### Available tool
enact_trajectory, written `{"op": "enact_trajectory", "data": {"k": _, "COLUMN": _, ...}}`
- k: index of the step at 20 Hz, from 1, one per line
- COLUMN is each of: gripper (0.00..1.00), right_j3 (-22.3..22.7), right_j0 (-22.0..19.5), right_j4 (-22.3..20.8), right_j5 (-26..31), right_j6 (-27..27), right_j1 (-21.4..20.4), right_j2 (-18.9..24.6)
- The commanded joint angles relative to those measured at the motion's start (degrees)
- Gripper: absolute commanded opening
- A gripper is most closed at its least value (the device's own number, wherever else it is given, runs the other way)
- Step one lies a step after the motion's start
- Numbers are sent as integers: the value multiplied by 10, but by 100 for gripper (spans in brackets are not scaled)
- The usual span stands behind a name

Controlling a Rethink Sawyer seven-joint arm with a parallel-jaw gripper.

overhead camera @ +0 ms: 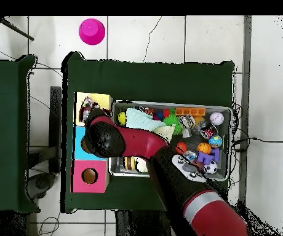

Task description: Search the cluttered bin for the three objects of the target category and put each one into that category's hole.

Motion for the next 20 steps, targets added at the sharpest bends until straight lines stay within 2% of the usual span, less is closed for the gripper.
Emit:
{"op": "enact_trajectory", "data": {"k": 1, "gripper": 0, "right_j3": 8, "right_j0": -25, "right_j4": -42, "right_j5": -35, "right_j6": 77, "right_j1": 48, "right_j2": -23}}
{"op": "enact_trajectory", "data": {"k": 7, "gripper": 0, "right_j3": 0, "right_j0": -26, "right_j4": -56, "right_j5": -34, "right_j6": 68, "right_j1": 54, "right_j2": -28}}
{"op": "enact_trajectory", "data": {"k": 11, "gripper": 0, "right_j3": 0, "right_j0": -17, "right_j4": -42, "right_j5": -7, "right_j6": 74, "right_j1": 40, "right_j2": -38}}
{"op": "enact_trajectory", "data": {"k": 12, "gripper": 100, "right_j3": -3, "right_j0": -16, "right_j4": -41, "right_j5": 1, "right_j6": 71, "right_j1": 39, "right_j2": -39}}
{"op": "enact_trajectory", "data": {"k": 20, "gripper": 100, "right_j3": -3, "right_j0": -13, "right_j4": -39, "right_j5": 4, "right_j6": 72, "right_j1": 35, "right_j2": -39}}
